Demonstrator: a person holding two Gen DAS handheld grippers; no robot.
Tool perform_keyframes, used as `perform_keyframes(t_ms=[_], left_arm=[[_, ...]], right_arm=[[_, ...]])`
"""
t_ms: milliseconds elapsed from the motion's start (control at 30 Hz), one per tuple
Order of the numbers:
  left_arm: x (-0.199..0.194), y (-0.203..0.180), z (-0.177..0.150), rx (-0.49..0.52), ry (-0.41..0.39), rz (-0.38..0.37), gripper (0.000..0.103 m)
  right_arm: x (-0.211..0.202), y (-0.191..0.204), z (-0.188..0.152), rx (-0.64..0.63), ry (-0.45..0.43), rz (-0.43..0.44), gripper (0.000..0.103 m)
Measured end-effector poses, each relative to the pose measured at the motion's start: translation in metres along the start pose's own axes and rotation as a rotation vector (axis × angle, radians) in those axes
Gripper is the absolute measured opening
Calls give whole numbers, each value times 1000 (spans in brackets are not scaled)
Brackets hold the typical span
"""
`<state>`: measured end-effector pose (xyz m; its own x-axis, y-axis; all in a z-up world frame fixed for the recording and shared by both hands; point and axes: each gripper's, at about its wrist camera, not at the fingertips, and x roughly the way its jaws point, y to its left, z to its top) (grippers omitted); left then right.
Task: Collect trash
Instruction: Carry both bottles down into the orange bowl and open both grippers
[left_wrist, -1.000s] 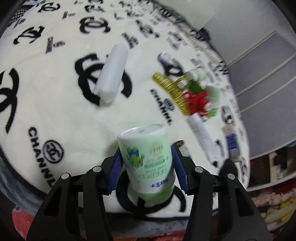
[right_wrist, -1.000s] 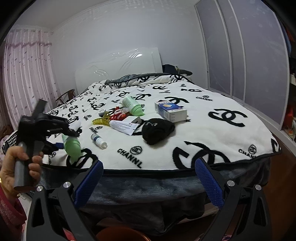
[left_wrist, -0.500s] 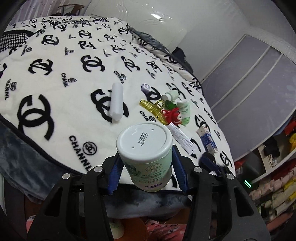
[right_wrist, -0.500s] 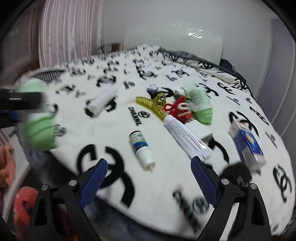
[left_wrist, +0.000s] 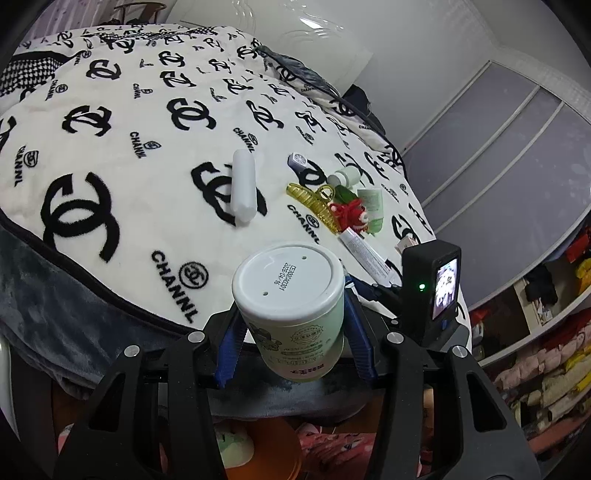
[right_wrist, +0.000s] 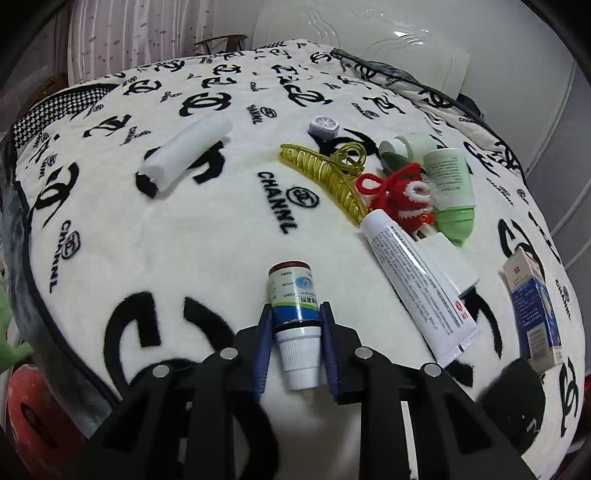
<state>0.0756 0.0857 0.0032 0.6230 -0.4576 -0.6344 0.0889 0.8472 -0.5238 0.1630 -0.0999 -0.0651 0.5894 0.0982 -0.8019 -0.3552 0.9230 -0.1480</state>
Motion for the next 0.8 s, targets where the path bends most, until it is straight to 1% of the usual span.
perform_keyframes(t_ms=[100, 267, 400, 467, 533, 600, 667, 700, 733, 767, 800], left_arm=[[-2, -4, -4, 24, 7, -18, 49], [-12, -17, -16, 107, 12, -41, 49], [-19, -31, -43, 231, 49, -46, 49], [-17, -34, -61, 288, 92, -60, 49], [-8, -33, -89, 342, 174, -103, 49], [9, -28, -120, 379, 260, -110, 49], [34, -18, -148, 387, 347, -88, 49], [53, -8, -164, 366, 413, -76, 49], [69, 0, -177, 339, 473, -69, 49], [94, 13, -196, 305, 554, -54, 49], [111, 22, -209, 295, 606, -26, 49]], right_arm=[[-13, -8, -3, 63, -29, 28, 24], [-61, -19, -17, 130, -122, 91, 24], [-106, -18, -49, 135, -182, 157, 25], [-124, -14, -75, 133, -188, 191, 25], [-130, -9, -103, 140, -164, 229, 25], [-125, -1, -138, 163, -108, 272, 25], [-104, 7, -172, 206, -9, 326, 25], [-87, 14, -190, 232, 62, 361, 25], [-75, 18, -202, 247, 111, 375, 25], [-55, 25, -218, 262, 179, 377, 25], [-37, 32, -232, 272, 243, 374, 25]])
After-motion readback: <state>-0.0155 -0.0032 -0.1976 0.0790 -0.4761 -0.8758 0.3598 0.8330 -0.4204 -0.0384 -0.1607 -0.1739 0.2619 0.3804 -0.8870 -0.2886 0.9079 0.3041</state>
